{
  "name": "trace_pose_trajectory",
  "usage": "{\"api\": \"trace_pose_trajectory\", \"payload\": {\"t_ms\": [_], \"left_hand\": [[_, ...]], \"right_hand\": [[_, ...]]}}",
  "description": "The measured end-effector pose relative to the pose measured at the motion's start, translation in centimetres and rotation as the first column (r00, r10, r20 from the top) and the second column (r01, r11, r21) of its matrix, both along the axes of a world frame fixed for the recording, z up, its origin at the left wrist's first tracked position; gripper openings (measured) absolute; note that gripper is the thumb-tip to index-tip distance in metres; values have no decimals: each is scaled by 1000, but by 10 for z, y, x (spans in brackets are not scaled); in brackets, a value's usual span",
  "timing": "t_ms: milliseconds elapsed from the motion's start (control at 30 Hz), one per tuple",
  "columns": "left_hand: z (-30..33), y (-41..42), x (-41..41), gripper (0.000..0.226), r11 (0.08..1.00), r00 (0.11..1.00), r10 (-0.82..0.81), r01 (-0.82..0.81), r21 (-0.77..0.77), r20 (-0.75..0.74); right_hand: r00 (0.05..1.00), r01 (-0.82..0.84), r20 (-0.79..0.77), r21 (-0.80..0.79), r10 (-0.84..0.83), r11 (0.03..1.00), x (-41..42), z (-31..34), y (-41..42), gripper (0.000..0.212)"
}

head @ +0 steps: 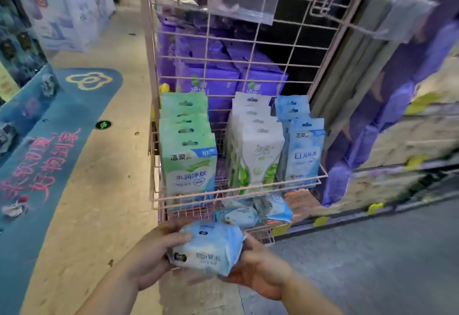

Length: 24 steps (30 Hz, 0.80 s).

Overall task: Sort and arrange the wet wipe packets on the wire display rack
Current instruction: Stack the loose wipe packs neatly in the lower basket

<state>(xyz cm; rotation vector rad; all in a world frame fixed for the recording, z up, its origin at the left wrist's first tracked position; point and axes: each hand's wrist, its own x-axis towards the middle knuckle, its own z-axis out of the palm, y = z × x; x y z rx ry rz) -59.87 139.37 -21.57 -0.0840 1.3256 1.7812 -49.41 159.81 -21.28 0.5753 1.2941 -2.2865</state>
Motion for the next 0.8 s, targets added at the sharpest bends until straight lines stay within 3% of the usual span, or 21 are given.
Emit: {"api": "trace_pose_trajectory", "payload": {"t_ms": [67,133,233,300,433,667,800], "left_hand": [[-2,-1,5,78,999,991,36,-30,46,-127],[-12,5,17,95,993,977,98,-85,77,-187],[-24,24,41,112,981,969,172,-153,116,-175],[-25,35,57,101,972,967,217,-202,119,-131],[-21,48,74,54,960,957,280,-281,-10,-72],[-7,45,65,49,961,958,162,-208,-183,-239],[-13,38,58,53,962,967,187,-216,-169,-175]], "right_hand": [[997,-70,-32,-59,68,996,0,2,7,62],[992,-124,-12,70,126,990,-3,-2,13,53],[997,-65,-34,226,75,972,-5,-13,29,60],[993,-66,-78,215,85,974,-3,-16,45,61],[975,-110,-164,242,152,964,7,-16,64,49],[968,-64,-213,302,133,951,6,-19,48,51],[972,-32,-208,340,108,940,3,-17,44,47]]}}
